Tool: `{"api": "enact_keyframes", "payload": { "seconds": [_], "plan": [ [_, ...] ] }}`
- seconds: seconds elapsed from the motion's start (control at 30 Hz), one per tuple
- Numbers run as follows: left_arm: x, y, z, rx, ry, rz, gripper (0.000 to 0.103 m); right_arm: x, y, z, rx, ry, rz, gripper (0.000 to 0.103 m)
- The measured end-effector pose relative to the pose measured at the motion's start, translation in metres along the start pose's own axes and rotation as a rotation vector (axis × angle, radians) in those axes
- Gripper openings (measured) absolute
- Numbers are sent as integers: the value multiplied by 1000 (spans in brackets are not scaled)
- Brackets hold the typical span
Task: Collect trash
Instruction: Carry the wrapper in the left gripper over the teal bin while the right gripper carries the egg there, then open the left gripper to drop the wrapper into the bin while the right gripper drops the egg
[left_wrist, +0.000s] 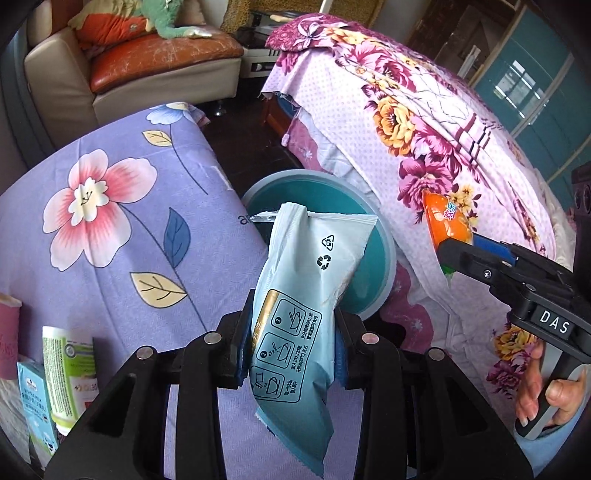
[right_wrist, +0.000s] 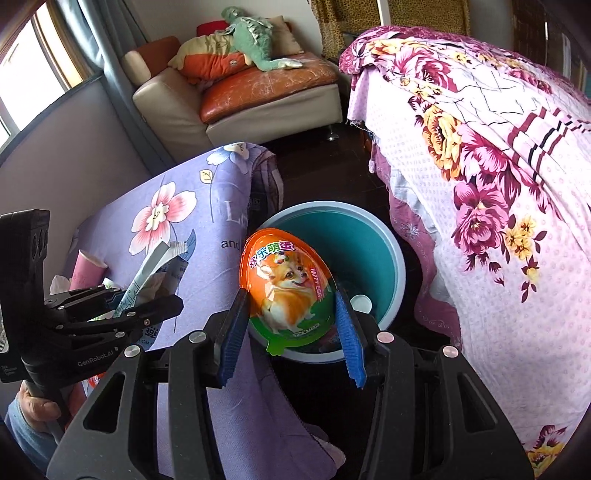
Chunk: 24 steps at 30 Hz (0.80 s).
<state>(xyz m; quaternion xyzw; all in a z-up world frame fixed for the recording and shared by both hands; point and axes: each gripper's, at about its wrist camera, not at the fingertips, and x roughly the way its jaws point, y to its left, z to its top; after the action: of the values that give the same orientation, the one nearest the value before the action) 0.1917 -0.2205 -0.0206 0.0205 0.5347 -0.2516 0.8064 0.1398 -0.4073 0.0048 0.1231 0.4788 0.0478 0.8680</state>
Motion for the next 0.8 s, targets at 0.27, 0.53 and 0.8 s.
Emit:
{"api": "enact_keyframes", "payload": {
  "seconds": [0.27,0.53,0.8],
  "plan": [
    [31,-13,21,26,28,-6,36,15,-17,15,19,11,-10,44],
    [48,-12,37,23,36,-19,39,26,-29,27,29,25,-29,44],
    [50,-16,47,22,13,-30,56,30,-37,33,40,31,-49,44]
  ]
}}
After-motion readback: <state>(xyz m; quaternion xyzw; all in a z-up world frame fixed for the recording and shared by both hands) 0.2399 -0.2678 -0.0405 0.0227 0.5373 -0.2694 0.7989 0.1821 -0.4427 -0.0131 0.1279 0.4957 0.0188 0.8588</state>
